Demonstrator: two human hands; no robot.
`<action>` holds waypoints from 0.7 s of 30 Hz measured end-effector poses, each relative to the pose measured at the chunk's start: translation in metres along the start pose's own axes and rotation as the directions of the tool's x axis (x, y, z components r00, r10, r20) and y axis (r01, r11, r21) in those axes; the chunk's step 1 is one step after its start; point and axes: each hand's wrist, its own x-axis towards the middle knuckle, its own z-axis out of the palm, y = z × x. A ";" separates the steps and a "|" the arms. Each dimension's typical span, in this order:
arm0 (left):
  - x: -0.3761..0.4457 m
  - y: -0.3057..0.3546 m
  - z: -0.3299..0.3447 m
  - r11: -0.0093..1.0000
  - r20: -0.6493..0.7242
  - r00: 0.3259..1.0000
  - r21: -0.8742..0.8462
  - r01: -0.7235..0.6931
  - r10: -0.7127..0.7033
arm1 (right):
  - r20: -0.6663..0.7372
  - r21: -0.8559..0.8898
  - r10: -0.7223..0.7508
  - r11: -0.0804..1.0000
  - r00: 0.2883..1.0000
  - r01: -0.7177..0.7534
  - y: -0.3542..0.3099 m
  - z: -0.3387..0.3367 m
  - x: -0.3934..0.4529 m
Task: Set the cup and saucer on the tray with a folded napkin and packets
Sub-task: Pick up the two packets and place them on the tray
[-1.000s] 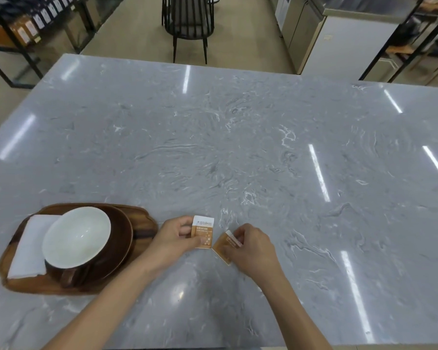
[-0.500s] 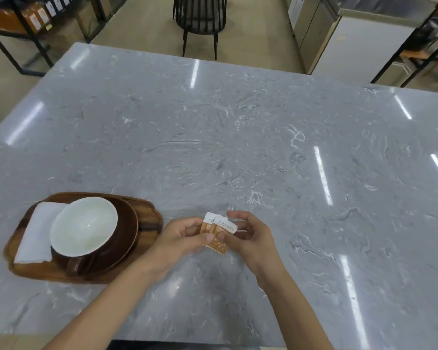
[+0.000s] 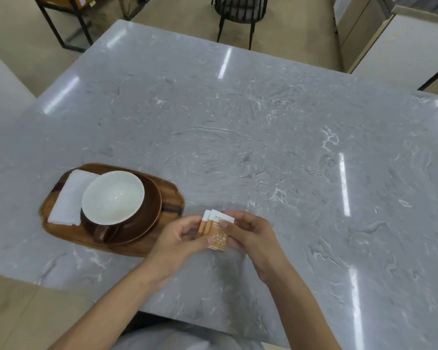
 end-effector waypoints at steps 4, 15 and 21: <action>-0.016 -0.002 -0.006 0.998 -0.241 0.971 0.055 -0.001 0.014 | -0.023 -0.022 -0.017 1.000 1.000 0.016 0.001 0.018 0.016; -0.061 -0.006 -0.034 0.927 -0.480 0.872 0.362 0.099 0.095 | -0.004 -0.289 -0.066 0.955 0.998 0.062 0.018 0.074 0.055; -0.072 -0.019 -0.040 0.667 -0.284 0.871 0.742 -0.064 0.400 | -0.009 -0.588 -0.254 0.784 0.967 0.201 0.028 0.086 0.058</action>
